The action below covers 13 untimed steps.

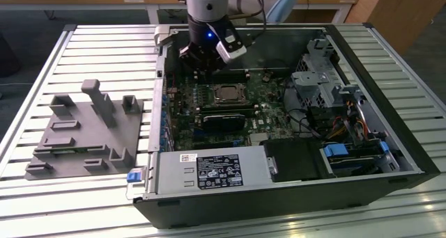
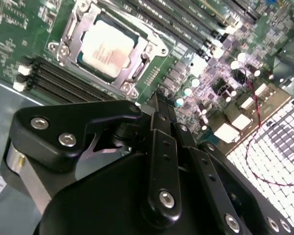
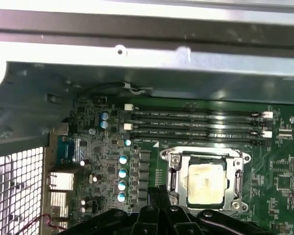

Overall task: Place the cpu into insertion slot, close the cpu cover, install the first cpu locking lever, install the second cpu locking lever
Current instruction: 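Install the first cpu locking lever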

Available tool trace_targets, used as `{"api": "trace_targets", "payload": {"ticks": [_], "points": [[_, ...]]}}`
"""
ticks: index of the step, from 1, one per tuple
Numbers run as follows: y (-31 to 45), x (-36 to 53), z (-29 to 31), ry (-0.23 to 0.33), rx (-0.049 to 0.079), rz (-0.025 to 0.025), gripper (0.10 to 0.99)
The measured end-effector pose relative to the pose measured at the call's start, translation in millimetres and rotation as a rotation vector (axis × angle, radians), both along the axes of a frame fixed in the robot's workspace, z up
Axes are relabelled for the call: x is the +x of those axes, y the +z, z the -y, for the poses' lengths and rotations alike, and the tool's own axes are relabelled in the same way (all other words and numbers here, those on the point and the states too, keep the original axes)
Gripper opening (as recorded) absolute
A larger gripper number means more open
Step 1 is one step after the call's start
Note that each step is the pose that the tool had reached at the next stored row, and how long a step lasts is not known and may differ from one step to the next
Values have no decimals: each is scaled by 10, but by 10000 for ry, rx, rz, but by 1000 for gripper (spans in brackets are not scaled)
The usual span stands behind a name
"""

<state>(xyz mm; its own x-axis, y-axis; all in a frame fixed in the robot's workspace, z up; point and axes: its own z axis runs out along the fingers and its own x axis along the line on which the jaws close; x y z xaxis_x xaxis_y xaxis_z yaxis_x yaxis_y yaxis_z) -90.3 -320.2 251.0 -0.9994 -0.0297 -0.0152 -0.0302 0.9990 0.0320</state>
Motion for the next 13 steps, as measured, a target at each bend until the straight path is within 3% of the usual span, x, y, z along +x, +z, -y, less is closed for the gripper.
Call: {"api": "trace_targets", "payload": {"ticks": [6,13], "points": [[1,-23,-106,10,-1,-1,106],[0,-86,-190,11,9,0,106]]}}
